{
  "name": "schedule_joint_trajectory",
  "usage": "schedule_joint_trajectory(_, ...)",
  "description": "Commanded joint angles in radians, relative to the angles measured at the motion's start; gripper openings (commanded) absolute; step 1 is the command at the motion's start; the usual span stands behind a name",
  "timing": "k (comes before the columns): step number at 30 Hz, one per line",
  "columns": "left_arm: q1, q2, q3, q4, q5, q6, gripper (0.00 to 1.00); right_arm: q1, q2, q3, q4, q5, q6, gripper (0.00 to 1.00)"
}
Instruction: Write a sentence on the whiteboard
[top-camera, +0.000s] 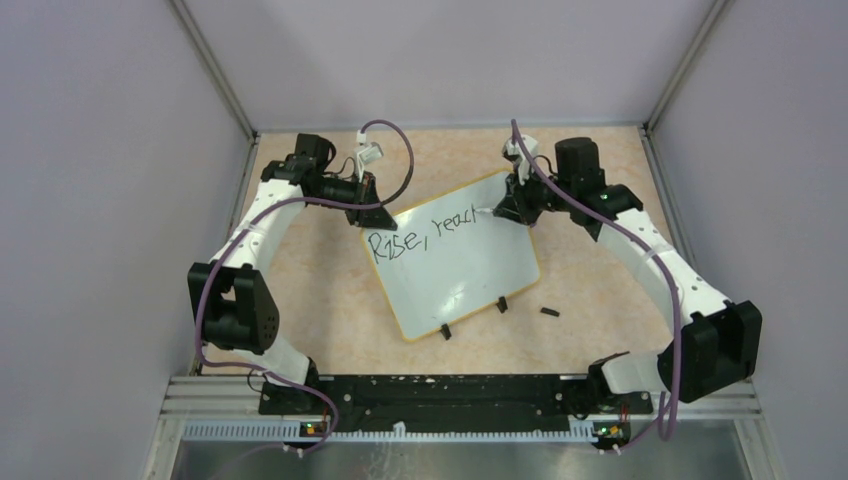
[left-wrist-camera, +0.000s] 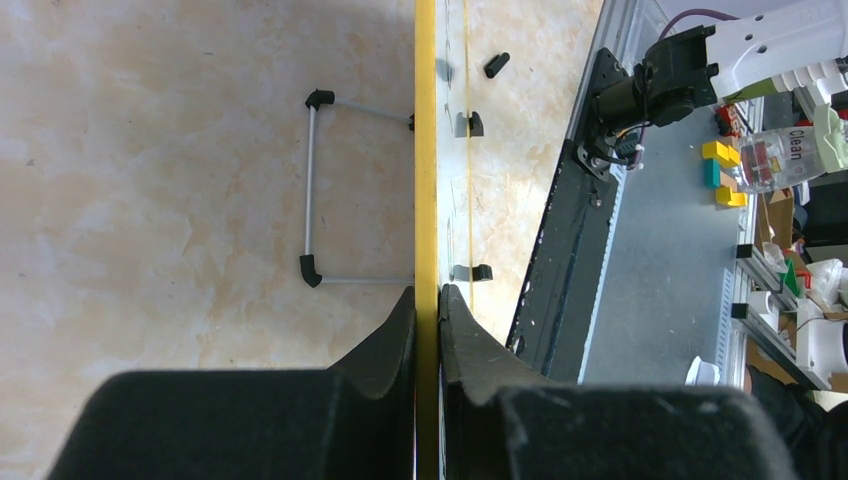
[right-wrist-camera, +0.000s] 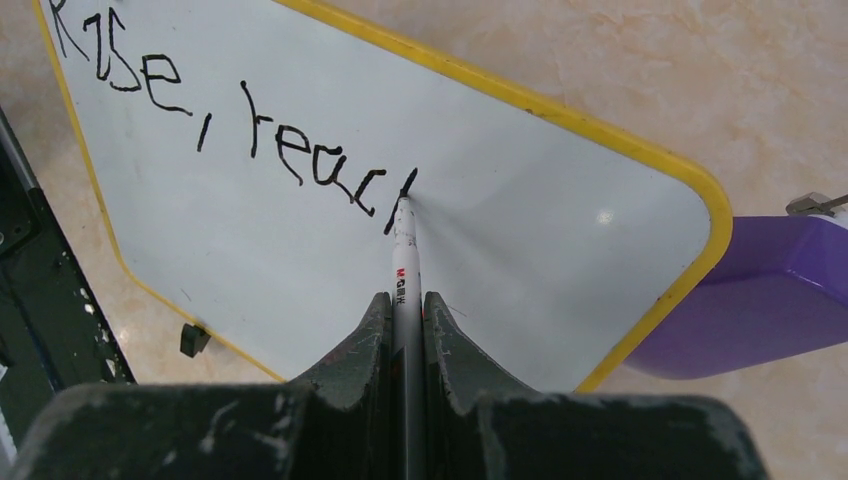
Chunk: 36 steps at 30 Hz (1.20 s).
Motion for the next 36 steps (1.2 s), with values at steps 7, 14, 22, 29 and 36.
schedule_joint_trajectory(7,-0.017,-0.022,0.009,0.040,-0.028,0.043,0.00,-0.021,0.004,0.048,0.021,0.035,-0.016,0.00)
schedule_joint_trajectory(14,-0.017,-0.020,0.009,0.042,-0.029,0.042,0.00,-0.042,-0.012,0.039,0.000,0.034,-0.031,0.00)
schedule_joint_trajectory(22,-0.017,-0.020,0.008,0.044,-0.032,0.039,0.00,-0.044,-0.033,-0.007,-0.019,0.003,-0.038,0.00)
schedule_joint_trajectory(29,-0.017,-0.022,0.007,0.044,-0.033,0.039,0.00,-0.043,-0.061,-0.048,-0.038,-0.016,-0.045,0.00)
schedule_joint_trajectory(36,-0.017,-0.023,0.004,0.046,-0.030,0.033,0.01,-0.042,-0.079,-0.009,-0.076,-0.053,-0.051,0.00)
